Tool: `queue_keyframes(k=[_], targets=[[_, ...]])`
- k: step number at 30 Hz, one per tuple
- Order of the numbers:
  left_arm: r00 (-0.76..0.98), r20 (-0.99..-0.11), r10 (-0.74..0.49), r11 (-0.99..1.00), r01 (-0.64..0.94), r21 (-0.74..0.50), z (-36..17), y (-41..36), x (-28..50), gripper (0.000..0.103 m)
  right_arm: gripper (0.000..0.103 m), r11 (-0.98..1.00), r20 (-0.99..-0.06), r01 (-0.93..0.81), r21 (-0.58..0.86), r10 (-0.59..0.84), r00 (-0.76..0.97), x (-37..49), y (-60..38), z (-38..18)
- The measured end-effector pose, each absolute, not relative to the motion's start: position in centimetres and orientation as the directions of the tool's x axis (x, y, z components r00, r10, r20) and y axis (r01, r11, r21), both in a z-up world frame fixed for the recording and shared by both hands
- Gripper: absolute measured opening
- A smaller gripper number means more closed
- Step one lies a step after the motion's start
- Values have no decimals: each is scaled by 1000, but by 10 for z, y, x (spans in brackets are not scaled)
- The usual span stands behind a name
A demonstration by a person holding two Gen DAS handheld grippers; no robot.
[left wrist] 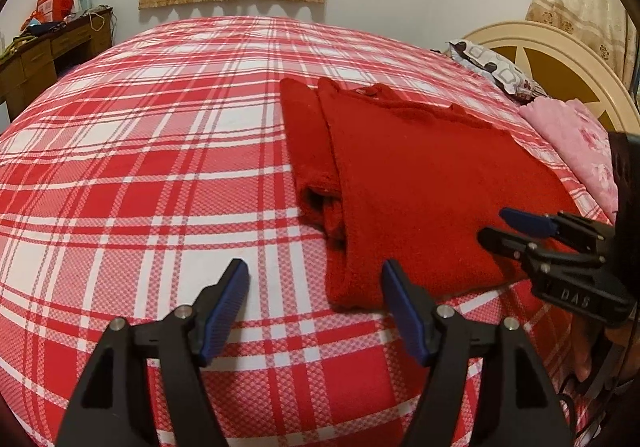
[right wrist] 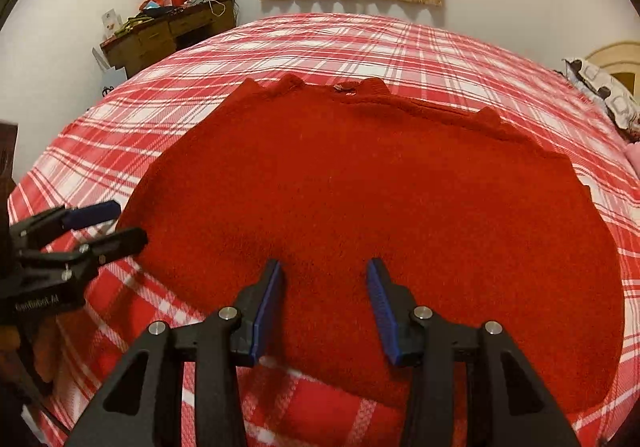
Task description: Fold small clothes
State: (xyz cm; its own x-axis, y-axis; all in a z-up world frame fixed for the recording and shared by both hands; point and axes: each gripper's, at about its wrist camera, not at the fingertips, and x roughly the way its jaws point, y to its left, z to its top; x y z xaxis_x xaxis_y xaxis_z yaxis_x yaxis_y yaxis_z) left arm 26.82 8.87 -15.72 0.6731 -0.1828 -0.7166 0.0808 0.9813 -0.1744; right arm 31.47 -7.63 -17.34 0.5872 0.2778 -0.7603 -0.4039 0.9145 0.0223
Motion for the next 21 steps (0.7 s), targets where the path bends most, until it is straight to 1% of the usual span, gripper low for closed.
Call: queue_keyframes(k=[3, 6, 9, 12, 13, 15, 16, 17, 18, 21], targets=[[677, -715, -175, 983, 80, -165, -156, 90, 263, 72, 46, 914, -756, -405, -4, 262, 600, 308, -73, -168], [697, -697, -167, 984, 73, -163, -152, 95, 251, 72, 46, 896, -737, -441, 49, 330, 590, 313, -61, -155], [706, -690, -158, 984, 51, -173, -149, 107, 240, 72, 46, 870, -736, -493, 25, 350, 580, 324, -30, -150], [714, -687, -136, 985, 20, -174, -145, 123, 232, 72, 46, 844, -768, -534, 56, 378, 517, 331, -4, -165], [718, -683, -134, 984, 13, -180, -144, 129, 229, 72, 48, 842, -770, -538, 45, 372, 518, 327, 2, -170], [721, -682, -126, 983, -3, -185, -142, 139, 226, 72, 48, 828, -753, -559, -35, 346, 560, 310, 14, -175], [723, -679, -126, 982, -7, -190, -140, 143, 225, 73, 48, 814, -752, -579, -37, 360, 553, 302, 17, -176], [726, -676, -130, 981, -6, -195, -139, 147, 225, 79, 48, 802, -754, -596, -27, 375, 539, 296, 18, -177], [726, -675, -133, 981, -1, -195, -138, 147, 227, 81, 48, 794, -756, -608, -19, 386, 529, 293, 18, -177], [729, -667, -154, 980, 27, -196, -130, 152, 237, 82, 48, 782, -740, -623, -23, 406, 537, 281, 8, -169]])
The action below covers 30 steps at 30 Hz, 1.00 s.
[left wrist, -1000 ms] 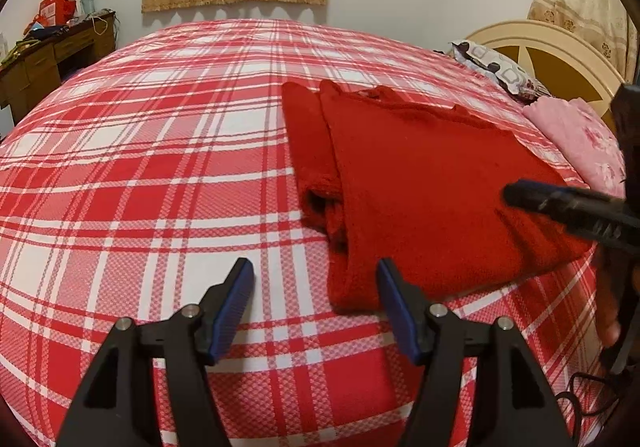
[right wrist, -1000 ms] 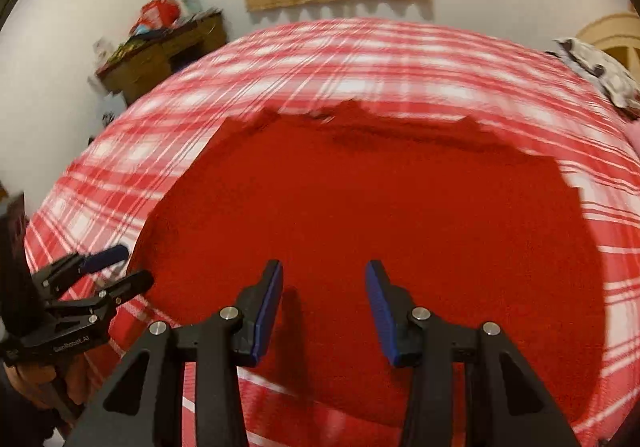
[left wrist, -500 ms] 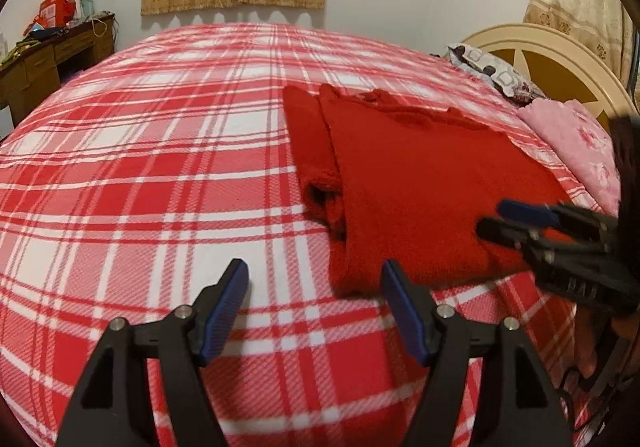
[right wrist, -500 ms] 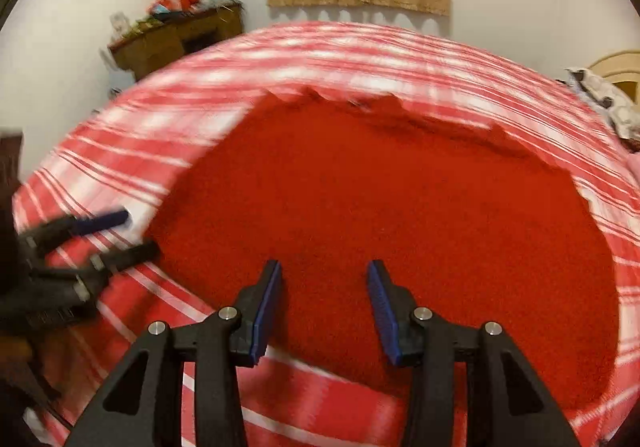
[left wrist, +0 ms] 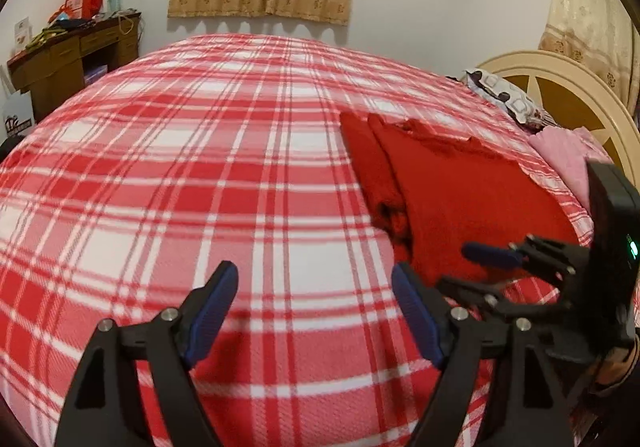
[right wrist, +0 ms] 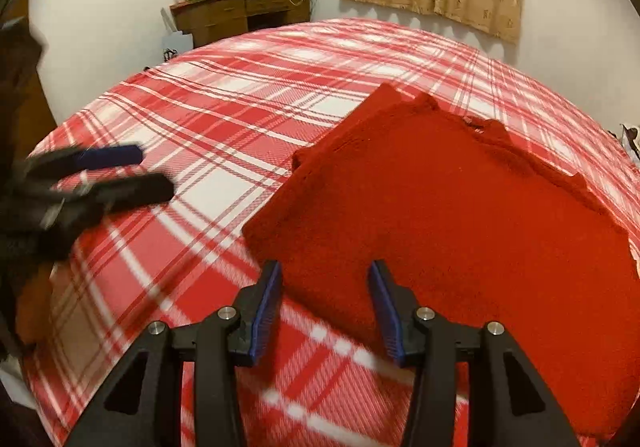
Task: Fold small clothes
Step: 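Grasp the side edge of the folded sweater with the left gripper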
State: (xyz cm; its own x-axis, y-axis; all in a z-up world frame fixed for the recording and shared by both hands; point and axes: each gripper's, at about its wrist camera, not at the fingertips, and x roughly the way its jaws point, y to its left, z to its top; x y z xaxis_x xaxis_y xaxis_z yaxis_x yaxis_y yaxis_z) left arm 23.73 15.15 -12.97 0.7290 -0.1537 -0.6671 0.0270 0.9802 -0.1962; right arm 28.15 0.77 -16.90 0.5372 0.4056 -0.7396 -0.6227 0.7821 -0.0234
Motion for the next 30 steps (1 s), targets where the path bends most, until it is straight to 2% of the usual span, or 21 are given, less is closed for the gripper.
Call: queue_keyframes(k=[4, 8, 11, 17, 30], targets=[[728, -647, -228, 965, 83, -247, -120, 160, 259, 93, 50, 776, -711, -628, -67, 404, 576, 267, 0, -161], [696, -656, -292, 947, 116, -299, -120, 161, 293, 93, 50, 749, -721, -653, -118, 388, 574, 257, 13, -167], [648, -647, -403, 908, 194, -372, -120, 151, 313, 93, 51, 739, -715, -643, -201, 338, 611, 253, 23, -173], [623, -660, -421, 904, 226, -363, -127, 123, 343, 93, 51, 757, -720, -607, -240, 281, 635, 266, 30, -177], [556, -702, -445, 892, 210, -399, -152, 105, 389, 92, 51, 769, -720, -596, -231, 277, 637, 278, 33, -180]])
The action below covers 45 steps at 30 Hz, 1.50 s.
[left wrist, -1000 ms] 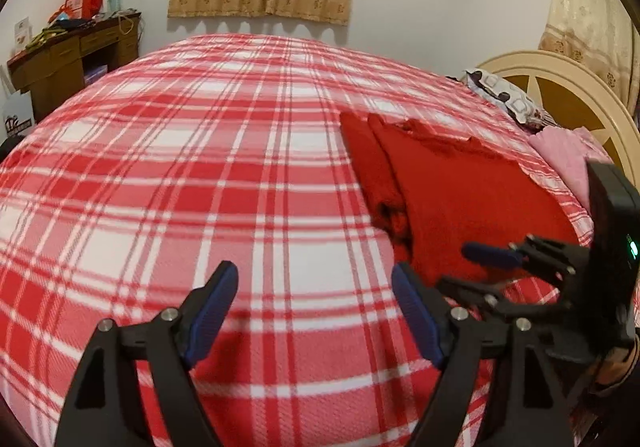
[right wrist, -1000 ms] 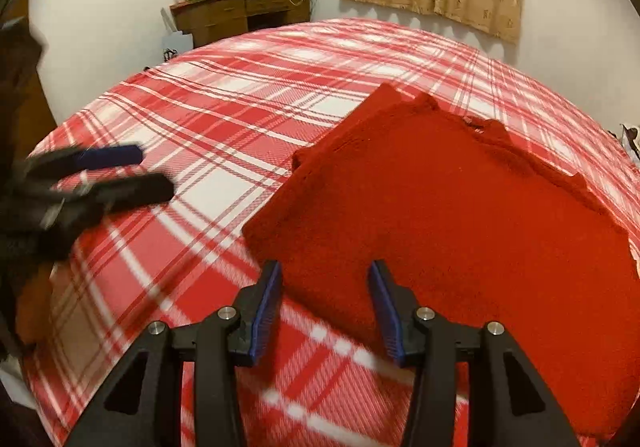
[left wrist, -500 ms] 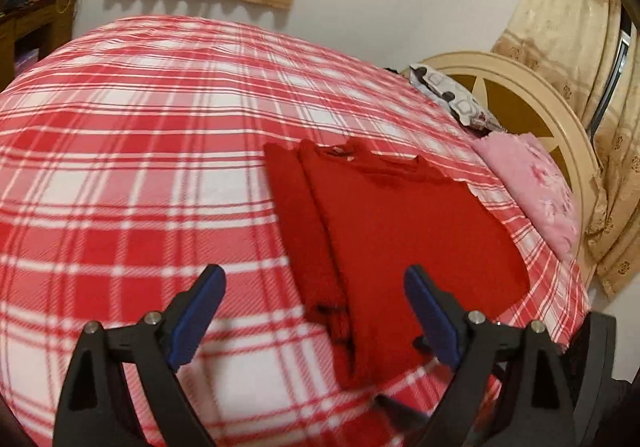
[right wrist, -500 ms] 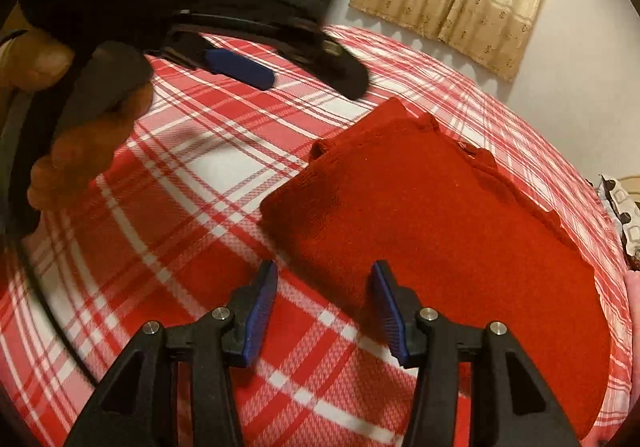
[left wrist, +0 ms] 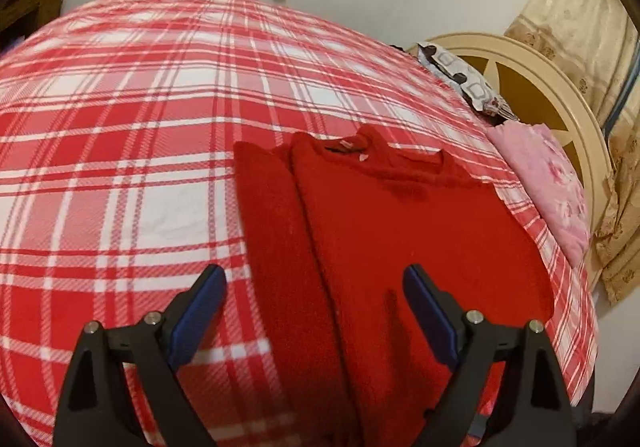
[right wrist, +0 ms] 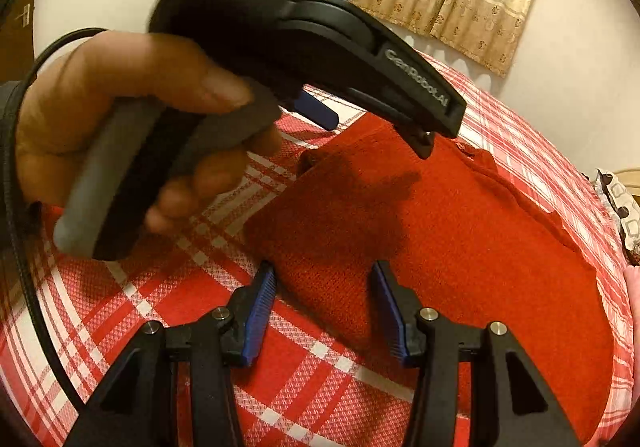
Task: Fold small clothes
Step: 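Grasp the side edge of the folded sweater with the left gripper, then lift the held side with the left gripper and fold it across the sweater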
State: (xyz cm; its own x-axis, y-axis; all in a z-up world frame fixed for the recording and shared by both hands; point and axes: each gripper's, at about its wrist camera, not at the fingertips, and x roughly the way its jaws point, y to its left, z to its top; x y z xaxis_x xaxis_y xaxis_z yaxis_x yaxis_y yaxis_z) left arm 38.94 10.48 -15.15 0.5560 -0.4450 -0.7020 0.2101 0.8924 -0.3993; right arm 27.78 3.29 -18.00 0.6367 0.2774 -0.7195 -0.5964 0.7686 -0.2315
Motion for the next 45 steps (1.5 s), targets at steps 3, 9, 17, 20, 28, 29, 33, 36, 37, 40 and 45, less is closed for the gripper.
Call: queue_keyframes(k=[3, 9, 17, 20, 28, 29, 33, 36, 37, 40, 45], targets=[[540, -714, -445, 893, 208, -399, -156, 101, 395, 84, 51, 769, -716, -592, -241, 271, 643, 277, 33, -181], [525, -669, -525, 842, 206, -499, -162, 113, 402, 25, 50, 778, -711, -582, -236, 270, 649, 275, 28, -179], [494, -658, -568, 804, 162, -572, -168, 120, 409, 28, 20, 766, -702, -591, -251, 276, 657, 263, 32, -176], [476, -656, -585, 790, 151, -594, -169, 123, 413, 25, 14, 771, -708, -593, -233, 284, 647, 266, 28, -173], [466, -645, -605, 769, 134, -625, -167, 124, 414, 16, 8, 798, -683, -580, -164, 333, 650, 268, 13, -153], [465, -639, -613, 759, 123, -640, -167, 126, 415, 16, 8, 804, -679, -574, -154, 336, 652, 269, 9, -151], [468, -636, -614, 754, 110, -647, -163, 123, 414, 16, 8, 811, -683, -572, -123, 348, 641, 271, 1, -152], [483, -624, -615, 751, 116, -650, -154, 119, 413, 16, 8, 814, -681, -572, -105, 360, 637, 269, -2, -153], [490, -618, -615, 749, 118, -652, -151, 117, 413, 15, 8, 816, -680, -571, -96, 365, 636, 268, -3, -152], [512, -602, -613, 743, 115, -659, -144, 109, 411, 15, 8, 828, -675, -559, -51, 384, 630, 270, -10, -151], [522, -586, -620, 730, 111, -674, -137, 97, 411, 14, 7, 838, -666, -545, 9, 412, 622, 271, -25, -147]])
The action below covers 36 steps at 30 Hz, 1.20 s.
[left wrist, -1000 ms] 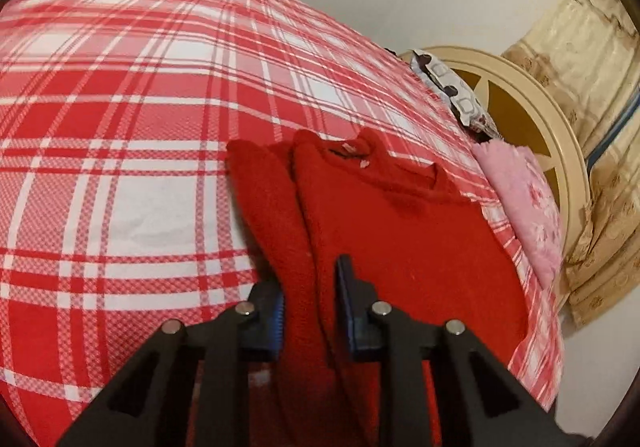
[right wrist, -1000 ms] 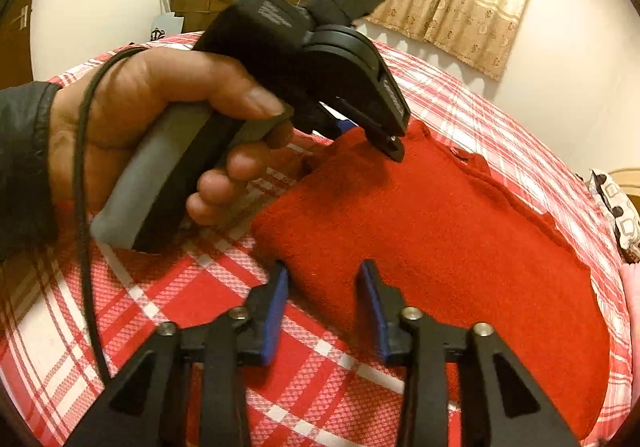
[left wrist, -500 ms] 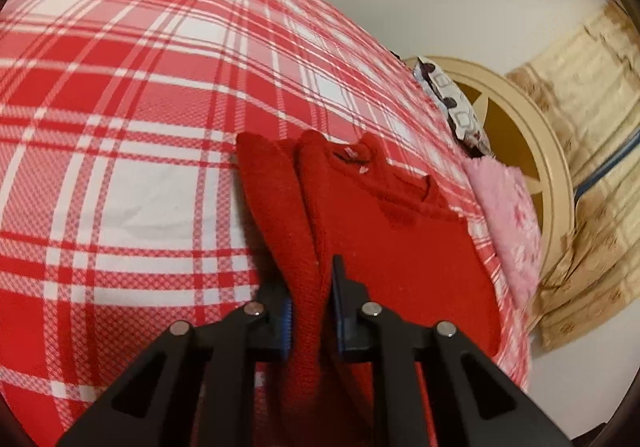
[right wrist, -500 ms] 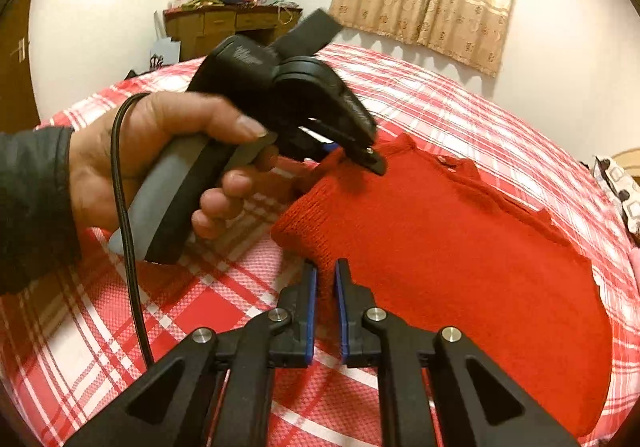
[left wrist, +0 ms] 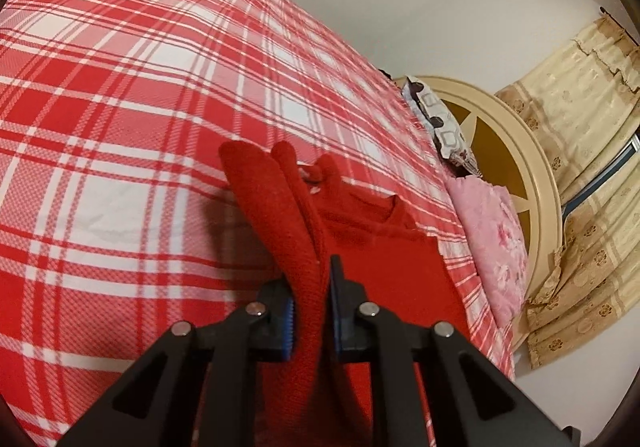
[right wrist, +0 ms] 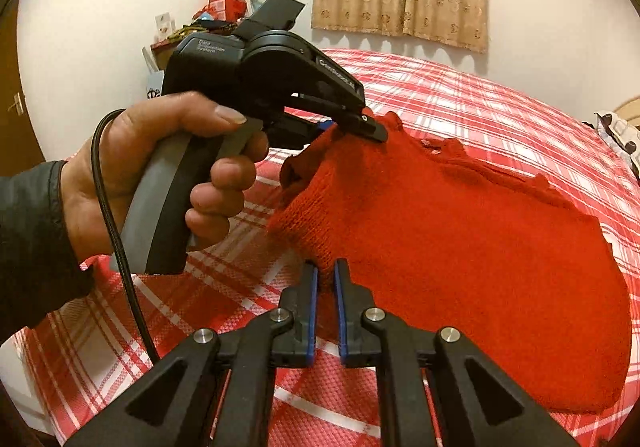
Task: Fold small clothes
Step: 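Lift the held side with the left gripper and fold it across the sweater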
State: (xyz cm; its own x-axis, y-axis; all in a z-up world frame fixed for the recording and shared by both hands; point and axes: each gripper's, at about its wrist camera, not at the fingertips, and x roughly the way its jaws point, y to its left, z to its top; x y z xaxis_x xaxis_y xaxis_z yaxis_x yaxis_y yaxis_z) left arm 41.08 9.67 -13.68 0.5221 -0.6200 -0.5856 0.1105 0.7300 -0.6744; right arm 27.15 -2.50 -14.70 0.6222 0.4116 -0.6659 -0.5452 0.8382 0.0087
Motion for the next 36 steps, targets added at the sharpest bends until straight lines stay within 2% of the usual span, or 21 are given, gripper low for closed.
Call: queue_keyframes(k=[14, 27, 36], targets=[[548, -545, -635, 713, 145, -686, -108, 58, 412, 14, 7, 861, -613, -499, 103, 450, 650, 267, -73, -127], [516, -523, -678, 697, 228, -680, -88, -5, 415, 14, 6, 892, -573, -436, 116, 419, 704, 257, -123, -112], [477, -532, -699, 689, 252, -679, -94, -39, 420, 14, 6, 913, -576, -381, 143, 390, 719, 254, -156, -117]])
